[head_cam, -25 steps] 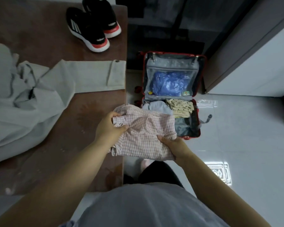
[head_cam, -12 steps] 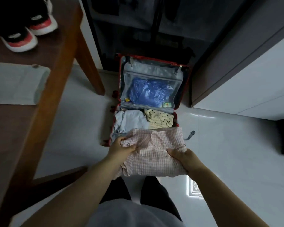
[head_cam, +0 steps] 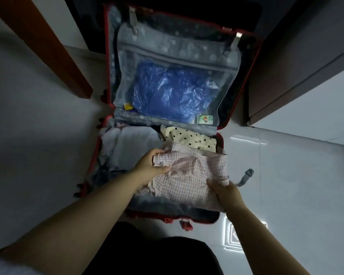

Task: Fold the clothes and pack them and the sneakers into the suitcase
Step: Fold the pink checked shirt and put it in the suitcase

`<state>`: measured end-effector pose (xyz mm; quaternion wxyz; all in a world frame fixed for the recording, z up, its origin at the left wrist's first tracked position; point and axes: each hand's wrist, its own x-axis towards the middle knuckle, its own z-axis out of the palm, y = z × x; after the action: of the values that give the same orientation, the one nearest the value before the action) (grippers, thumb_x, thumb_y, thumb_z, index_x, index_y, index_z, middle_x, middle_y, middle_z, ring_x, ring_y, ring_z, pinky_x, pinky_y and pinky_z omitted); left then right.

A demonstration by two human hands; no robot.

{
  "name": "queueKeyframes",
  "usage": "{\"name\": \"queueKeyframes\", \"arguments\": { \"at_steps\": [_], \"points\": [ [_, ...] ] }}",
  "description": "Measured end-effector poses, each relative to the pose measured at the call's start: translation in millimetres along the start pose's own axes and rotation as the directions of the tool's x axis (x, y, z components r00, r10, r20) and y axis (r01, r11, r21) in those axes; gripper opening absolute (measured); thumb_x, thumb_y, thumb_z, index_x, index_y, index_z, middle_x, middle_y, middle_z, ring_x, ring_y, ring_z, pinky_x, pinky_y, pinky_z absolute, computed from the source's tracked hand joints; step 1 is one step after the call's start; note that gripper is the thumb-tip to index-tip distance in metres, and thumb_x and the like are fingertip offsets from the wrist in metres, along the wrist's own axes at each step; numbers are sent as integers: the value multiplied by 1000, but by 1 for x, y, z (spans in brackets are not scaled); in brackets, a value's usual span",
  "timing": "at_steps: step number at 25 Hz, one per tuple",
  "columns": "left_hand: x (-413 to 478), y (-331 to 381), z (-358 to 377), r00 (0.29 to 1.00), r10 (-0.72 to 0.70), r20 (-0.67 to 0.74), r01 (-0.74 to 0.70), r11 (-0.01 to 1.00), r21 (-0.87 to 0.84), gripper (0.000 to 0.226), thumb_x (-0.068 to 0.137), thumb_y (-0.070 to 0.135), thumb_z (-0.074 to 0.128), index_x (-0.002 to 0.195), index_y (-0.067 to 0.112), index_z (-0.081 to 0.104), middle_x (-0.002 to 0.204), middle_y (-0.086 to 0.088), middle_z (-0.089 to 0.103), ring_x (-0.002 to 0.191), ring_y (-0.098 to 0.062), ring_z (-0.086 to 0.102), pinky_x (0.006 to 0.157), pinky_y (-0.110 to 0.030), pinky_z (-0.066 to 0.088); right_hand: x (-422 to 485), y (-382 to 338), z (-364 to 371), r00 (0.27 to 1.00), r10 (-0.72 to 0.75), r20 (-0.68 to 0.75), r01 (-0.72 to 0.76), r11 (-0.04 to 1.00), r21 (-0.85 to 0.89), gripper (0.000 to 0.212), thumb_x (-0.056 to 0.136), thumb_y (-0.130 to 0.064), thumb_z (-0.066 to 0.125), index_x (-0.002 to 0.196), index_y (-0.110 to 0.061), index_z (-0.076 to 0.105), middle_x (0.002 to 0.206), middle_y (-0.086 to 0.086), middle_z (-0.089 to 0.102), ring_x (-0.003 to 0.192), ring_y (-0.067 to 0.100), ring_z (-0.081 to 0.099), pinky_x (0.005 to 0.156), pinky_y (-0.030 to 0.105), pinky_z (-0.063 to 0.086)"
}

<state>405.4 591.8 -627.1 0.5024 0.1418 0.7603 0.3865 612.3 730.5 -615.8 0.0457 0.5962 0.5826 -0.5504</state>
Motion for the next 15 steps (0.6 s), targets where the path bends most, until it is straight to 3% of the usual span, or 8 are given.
{"name": "queueKeyframes", "arguments": {
  "at_steps": [4, 7, 8, 10, 12, 14, 15],
  "points": [
    [111, -96, 63, 997, 25, -77, -17, 995, 99, 69, 83, 9, 67, 140, 12, 28, 140, -7, 39, 130, -26, 39, 103, -35, 37, 122, 80, 46, 990, -31, -138, -4, 970, -243, 35, 89, -31, 57, 114, -7, 54, 97, 9, 63, 92, 28, 60, 80, 32, 45],
    [133, -128, 92, 974, 50, -222, 50, 904, 425, 75, 86, 21, 63, 146, 20, 18, 149, -7, 30, 131, -26, 38, 103, -39, 39, 154, 110, 68, 965, -7, -262, -58, 970, -238, 44, 92, -18, 48, 133, -6, 36, 120, 14, 54, 114, 36, 53, 96, 41, 42],
    [127, -130, 98, 947, 132, -291, 61, 820, 568, 76, 84, 26, 66, 145, 21, 21, 145, -10, 35, 127, -27, 43, 98, -39, 42, 152, 113, 70, 946, -71, -317, -13, 967, -255, 47, 91, -11, 48, 135, -4, 34, 128, 18, 49, 119, 38, 48, 101, 44, 38],
    [113, -134, 104, 882, 342, -324, 33, 641, 767, 83, 66, 31, 79, 136, 22, 35, 127, -13, 52, 108, -29, 53, 85, -40, 47, 135, 119, 75, 852, -383, -357, 200, 868, -454, 37, 87, -2, 52, 123, -2, 45, 121, 22, 50, 110, 38, 51, 97, 49, 42],
    [108, -147, 110, 790, 581, -197, -149, 493, 857, 73, 57, 22, 78, 122, 26, 46, 119, -6, 53, 101, -26, 49, 80, -39, 46, 123, 131, 82, 762, -632, -141, 389, 621, -681, 26, 81, -11, 53, 107, -13, 51, 109, 12, 52, 91, 31, 56, 84, 44, 47],
    [113, -155, 110, 693, 720, 44, -377, 310, 873, 41, 68, 22, 56, 109, 28, 57, 118, 1, 50, 104, -21, 44, 84, -37, 44, 129, 136, 86, 787, -602, 132, 455, 424, -783, 32, 81, -32, 44, 111, -24, 49, 117, 9, 49, 98, 32, 57, 91, 44, 44],
    [119, -155, 110, 707, 695, 128, -412, 258, 874, 39, 72, 24, 45, 107, 25, 62, 118, 1, 54, 107, -21, 43, 88, -37, 40, 136, 135, 86, 845, -493, 209, 428, 388, -816, 40, 84, -42, 39, 122, -29, 46, 131, 10, 47, 114, 36, 52, 101, 47, 38]
  ]
}}
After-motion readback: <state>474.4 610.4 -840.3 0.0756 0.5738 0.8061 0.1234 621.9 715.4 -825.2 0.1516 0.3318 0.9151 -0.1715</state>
